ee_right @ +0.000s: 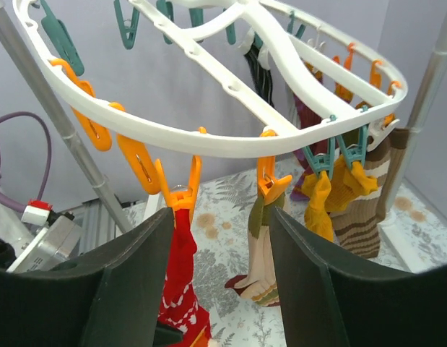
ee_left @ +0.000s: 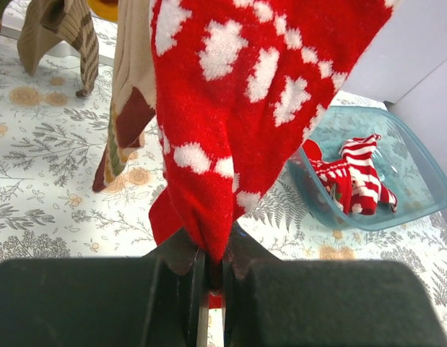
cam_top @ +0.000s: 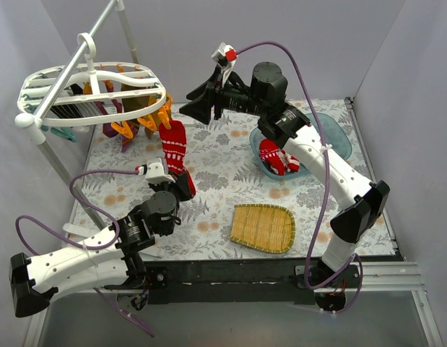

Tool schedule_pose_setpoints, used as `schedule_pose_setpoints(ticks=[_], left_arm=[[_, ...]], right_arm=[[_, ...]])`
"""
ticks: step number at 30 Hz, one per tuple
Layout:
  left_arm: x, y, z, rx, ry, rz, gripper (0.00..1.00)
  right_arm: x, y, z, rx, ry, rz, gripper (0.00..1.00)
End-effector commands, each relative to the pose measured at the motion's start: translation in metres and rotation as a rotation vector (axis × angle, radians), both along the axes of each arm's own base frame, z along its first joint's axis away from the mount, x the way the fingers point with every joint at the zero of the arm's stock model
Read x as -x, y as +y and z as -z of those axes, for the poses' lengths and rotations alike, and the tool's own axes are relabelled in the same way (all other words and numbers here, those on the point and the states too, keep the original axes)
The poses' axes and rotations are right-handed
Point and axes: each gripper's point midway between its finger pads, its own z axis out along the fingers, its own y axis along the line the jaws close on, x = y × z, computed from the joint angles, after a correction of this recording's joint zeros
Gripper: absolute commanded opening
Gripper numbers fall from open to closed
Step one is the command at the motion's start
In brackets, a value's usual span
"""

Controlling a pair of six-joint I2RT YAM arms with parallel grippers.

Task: Remove the socks clipped to the hanger
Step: Remove the sock from the hanger.

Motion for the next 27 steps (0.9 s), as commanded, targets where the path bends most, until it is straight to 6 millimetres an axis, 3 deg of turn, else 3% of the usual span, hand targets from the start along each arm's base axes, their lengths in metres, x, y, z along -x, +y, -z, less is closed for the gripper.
schedule_pose_setpoints(ticks=[1,16,27], left_arm=[[0.002,-0.003,-0.011,0.027,0.0,0.027,0.0],[0.003,-0.007,-0.008,0.019,0.015,0.047,0.0],[0.001,-0.012,-0.009,0.017,0.018,0.056,0.0]], right_arm=[[0.019,0.004,-0.019,-0.046,-0.02,-0.167,0.64],[0.033,0.024,-0.013,-0.071,-0.003,-0.274,0.73],[0.021,0.045,-0.004,-0.035,-0.008,-0.154,0.74]])
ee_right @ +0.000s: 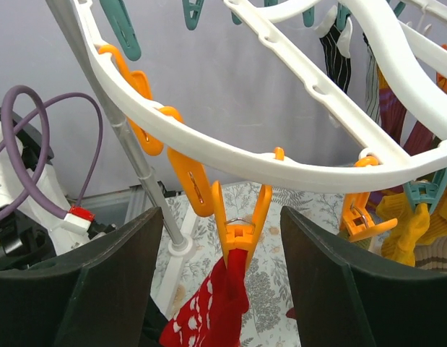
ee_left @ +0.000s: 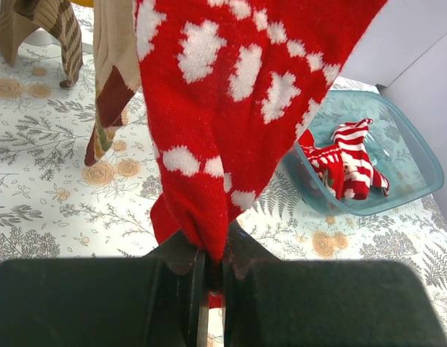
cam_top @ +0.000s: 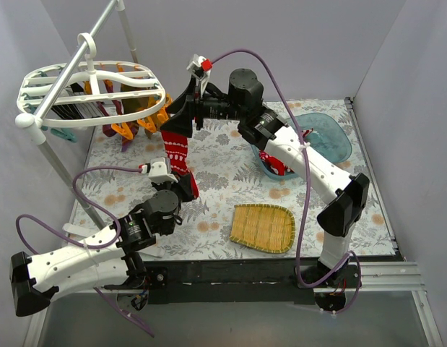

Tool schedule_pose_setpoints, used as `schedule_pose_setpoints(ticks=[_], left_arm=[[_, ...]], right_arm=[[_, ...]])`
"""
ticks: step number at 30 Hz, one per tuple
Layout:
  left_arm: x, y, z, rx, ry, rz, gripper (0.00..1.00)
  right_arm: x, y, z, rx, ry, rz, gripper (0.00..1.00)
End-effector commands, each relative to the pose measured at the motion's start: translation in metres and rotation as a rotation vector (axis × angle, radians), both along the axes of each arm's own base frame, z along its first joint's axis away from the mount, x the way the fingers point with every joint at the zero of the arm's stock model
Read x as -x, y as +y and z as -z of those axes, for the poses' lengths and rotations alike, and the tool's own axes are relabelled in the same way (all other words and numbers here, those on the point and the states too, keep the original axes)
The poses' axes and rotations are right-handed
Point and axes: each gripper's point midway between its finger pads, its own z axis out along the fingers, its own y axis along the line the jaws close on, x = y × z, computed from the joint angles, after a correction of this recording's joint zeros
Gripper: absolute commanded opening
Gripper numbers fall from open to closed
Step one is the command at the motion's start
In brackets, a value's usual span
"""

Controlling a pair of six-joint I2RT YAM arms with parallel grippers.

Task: Remove the socks clipped to the hanger
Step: Remove the sock from the hanger.

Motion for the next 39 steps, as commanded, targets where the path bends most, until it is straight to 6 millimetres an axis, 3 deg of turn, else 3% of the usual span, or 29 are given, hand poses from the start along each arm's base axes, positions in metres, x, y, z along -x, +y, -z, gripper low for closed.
schedule_pose_setpoints(ticks=[1,21,24,27,28,31,39], left_arm=[[-0.001,-0.001,-0.012,0.02,-0.008,0.002,0.0],[-0.003,-0.006,-0.012,0.017,-0.011,0.012,0.0],[-0.003,-0.006,-0.011,0.017,-0.012,0.014,0.0],[-0.002,-0.006,-0.011,0.016,-0.011,0.015,0.0],[-0.002,-0.005,-0.011,0.017,-0.011,0.015,0.0],[-0.001,-0.005,-0.01,0.017,-0.011,0.016,0.0],[0.0,-0.006,-0.007,0.019,-0.005,0.026,0.0]], right_arm=[[-0.004,0.0,-0.021,-0.035,-0.052,0.057,0.74],[-0.009,0.014,-0.021,-0.057,-0.022,0.092,0.7],[-0.01,0.014,-0.021,-0.07,-0.015,0.107,0.63],[-0.012,0.013,-0.021,-0.075,-0.002,0.128,0.37],[-0.014,0.012,-0.023,-0.083,-0.004,0.143,0.2],[-0.015,0.009,-0.023,-0.087,0.004,0.163,0.01],[-0.017,0.007,-0.019,-0.085,0.009,0.185,0.01]])
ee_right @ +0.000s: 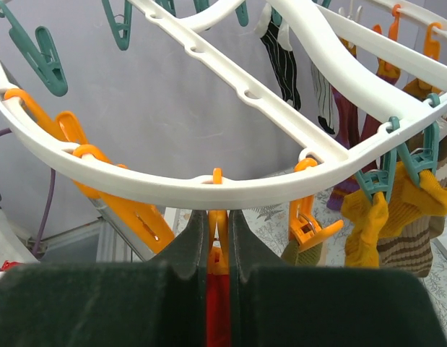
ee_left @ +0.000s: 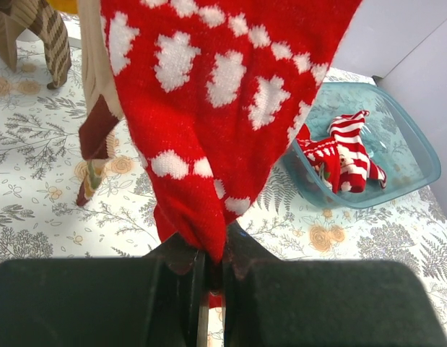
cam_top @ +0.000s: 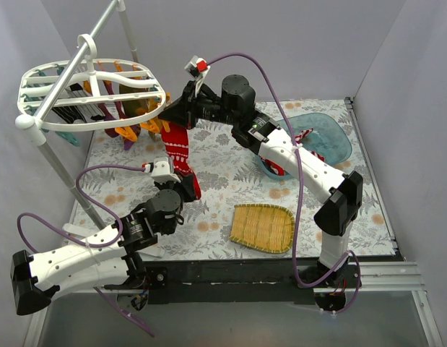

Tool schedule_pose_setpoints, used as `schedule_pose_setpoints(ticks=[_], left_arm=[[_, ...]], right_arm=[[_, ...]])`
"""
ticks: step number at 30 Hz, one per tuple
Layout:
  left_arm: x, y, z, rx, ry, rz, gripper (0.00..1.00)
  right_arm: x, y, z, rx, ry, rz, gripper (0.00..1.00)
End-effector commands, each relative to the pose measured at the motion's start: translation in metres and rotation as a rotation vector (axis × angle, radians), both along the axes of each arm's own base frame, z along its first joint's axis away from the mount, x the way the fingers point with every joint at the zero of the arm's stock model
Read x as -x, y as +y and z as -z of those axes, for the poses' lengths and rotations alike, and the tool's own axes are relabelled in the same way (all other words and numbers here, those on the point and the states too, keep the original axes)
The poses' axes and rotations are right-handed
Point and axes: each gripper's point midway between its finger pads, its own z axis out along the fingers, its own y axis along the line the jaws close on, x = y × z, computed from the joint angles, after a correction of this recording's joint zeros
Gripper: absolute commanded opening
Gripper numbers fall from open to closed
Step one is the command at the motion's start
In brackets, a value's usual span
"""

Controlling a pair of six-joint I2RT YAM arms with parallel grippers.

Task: Remove the socks clipped to the hanger
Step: Remove the sock from the hanger.

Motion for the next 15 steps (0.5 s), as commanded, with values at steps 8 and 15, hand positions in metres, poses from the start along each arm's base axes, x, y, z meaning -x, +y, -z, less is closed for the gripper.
schedule_pose_setpoints(ticks=[8,15], left_arm=[[0.006,0.004,0.009,0.033,0.048,0.007,0.0],[0.014,0.0,0.029,0.058,0.104,0.042,0.0]], right_arm=[[0.01,-0.014,-0.04,-0.074,-0.066,0.025,0.01],[0.01,-0.015,-0.04,-0.07,-0.07,0.029,0.01]])
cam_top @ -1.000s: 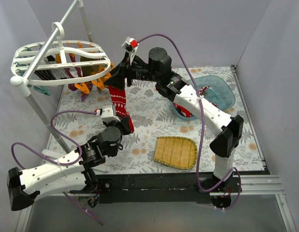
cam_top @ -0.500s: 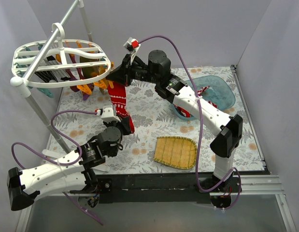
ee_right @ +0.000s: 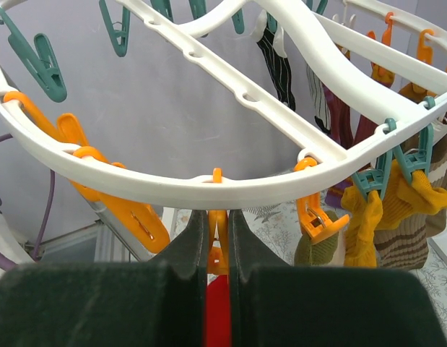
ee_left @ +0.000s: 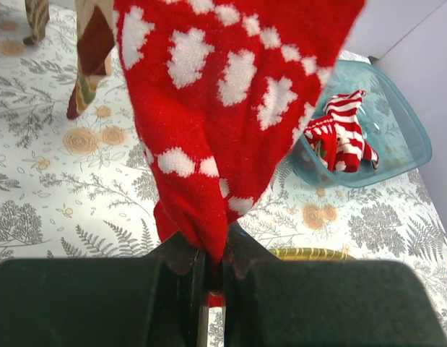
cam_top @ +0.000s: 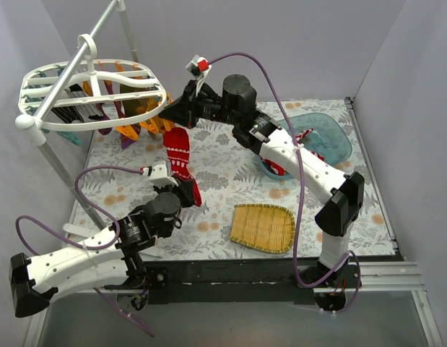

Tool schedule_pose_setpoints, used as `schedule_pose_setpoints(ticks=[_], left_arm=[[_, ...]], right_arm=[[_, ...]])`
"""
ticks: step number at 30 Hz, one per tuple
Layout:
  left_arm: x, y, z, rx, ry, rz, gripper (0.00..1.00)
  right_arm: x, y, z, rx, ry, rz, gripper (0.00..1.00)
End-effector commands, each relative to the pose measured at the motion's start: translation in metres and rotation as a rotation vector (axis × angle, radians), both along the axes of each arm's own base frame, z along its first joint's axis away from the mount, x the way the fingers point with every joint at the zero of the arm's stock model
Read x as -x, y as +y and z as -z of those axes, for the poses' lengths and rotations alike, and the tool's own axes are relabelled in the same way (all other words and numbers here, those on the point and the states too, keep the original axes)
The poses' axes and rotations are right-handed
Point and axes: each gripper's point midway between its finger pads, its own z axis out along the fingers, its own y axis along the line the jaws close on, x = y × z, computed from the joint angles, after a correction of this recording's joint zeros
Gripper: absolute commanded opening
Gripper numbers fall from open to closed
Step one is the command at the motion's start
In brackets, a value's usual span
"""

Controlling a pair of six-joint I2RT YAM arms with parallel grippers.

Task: Remove the socks clipped to the hanger
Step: Remove the sock from the hanger, then place the sock in the bin.

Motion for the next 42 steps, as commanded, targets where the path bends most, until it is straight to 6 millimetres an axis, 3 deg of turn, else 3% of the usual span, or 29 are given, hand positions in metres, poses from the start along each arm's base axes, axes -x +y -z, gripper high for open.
schedule_pose_setpoints(ticks=[1,6,9,10,13,16,19,22,24,25,26,27,28,30,31,32,33,34,36,37,38,41,42], left_arm=[[0.005,0.0,0.014,0.015,0.044,0.015,0.0],[0.006,0.0,0.017,0.015,0.053,0.021,0.0],[0.006,-0.001,0.016,0.019,0.05,0.021,0.0],[0.006,-0.001,0.016,0.017,0.051,0.022,0.0],[0.006,-0.001,0.016,0.012,0.051,0.023,0.0],[0.005,-0.001,0.015,0.015,0.047,0.022,0.0],[0.005,-0.003,0.014,0.014,0.045,0.028,0.0],[0.004,-0.007,0.011,0.012,0.037,0.042,0.0],[0.003,-0.013,0.008,0.017,0.03,0.059,0.0],[0.003,-0.014,0.006,0.013,0.025,0.062,0.0],[0.002,-0.017,0.006,0.009,0.023,0.073,0.0],[0.0,-0.022,0.005,0.007,0.018,0.079,0.0],[-0.001,-0.025,0.0,0.008,0.011,0.086,0.0],[-0.005,-0.034,-0.001,-0.004,0.004,0.1,0.0],[-0.005,-0.037,-0.003,-0.003,-0.001,0.107,0.0],[-0.007,-0.042,-0.008,-0.005,-0.012,0.116,0.0],[-0.009,-0.048,-0.014,0.011,-0.027,0.129,0.0],[-0.012,-0.054,-0.009,-0.005,-0.022,0.132,0.0],[-0.016,-0.065,-0.022,0.015,-0.053,0.147,0.0],[-0.019,-0.073,-0.019,-0.002,-0.049,0.155,0.0],[-0.021,-0.082,-0.029,0.02,-0.067,0.165,0.0],[-0.028,-0.11,-0.029,-0.003,-0.086,0.21,0.0],[-0.03,-0.119,-0.04,-0.009,-0.111,0.226,0.0]], right_arm=[[0.011,-0.013,-0.037,-0.065,-0.066,0.01,0.01],[0.012,-0.014,-0.037,-0.062,-0.07,0.014,0.02],[0.013,-0.017,-0.034,-0.056,-0.066,0.015,0.28],[0.014,-0.018,-0.033,-0.056,-0.067,0.017,0.42],[0.016,-0.022,-0.027,-0.044,-0.065,0.024,0.64],[0.02,-0.028,-0.022,-0.04,-0.059,0.03,0.7],[0.026,-0.04,-0.03,-0.055,-0.072,0.049,0.75],[0.024,-0.048,-0.014,-0.034,-0.046,0.094,0.85],[0.026,-0.061,-0.004,-0.02,-0.033,0.135,0.87],[0.028,-0.075,-0.015,-0.044,-0.043,0.179,0.88],[0.024,-0.081,0.004,-0.018,-0.017,0.208,0.89],[0.024,-0.089,0.006,-0.02,-0.002,0.234,0.9],[0.025,-0.105,-0.007,-0.05,-0.008,0.281,0.91],[0.021,-0.122,0.008,-0.023,0.024,0.348,0.91],[0.02,-0.14,0.0,-0.043,0.022,0.419,0.91],[0.02,-0.151,0.003,-0.031,0.031,0.455,0.91],[0.018,-0.159,0.015,-0.01,0.045,0.497,0.91],[0.021,-0.178,0.004,-0.041,0.036,0.553,0.91],[0.022,-0.196,0.014,-0.027,0.045,0.615,0.92],[0.029,-0.21,0.003,-0.055,0.031,0.636,0.92],[0.032,-0.218,0.004,-0.056,0.032,0.653,0.92],[0.04,-0.246,0.0,-0.072,0.029,0.723,0.92],[0.041,-0.253,0.009,-0.042,0.045,0.748,0.93]])
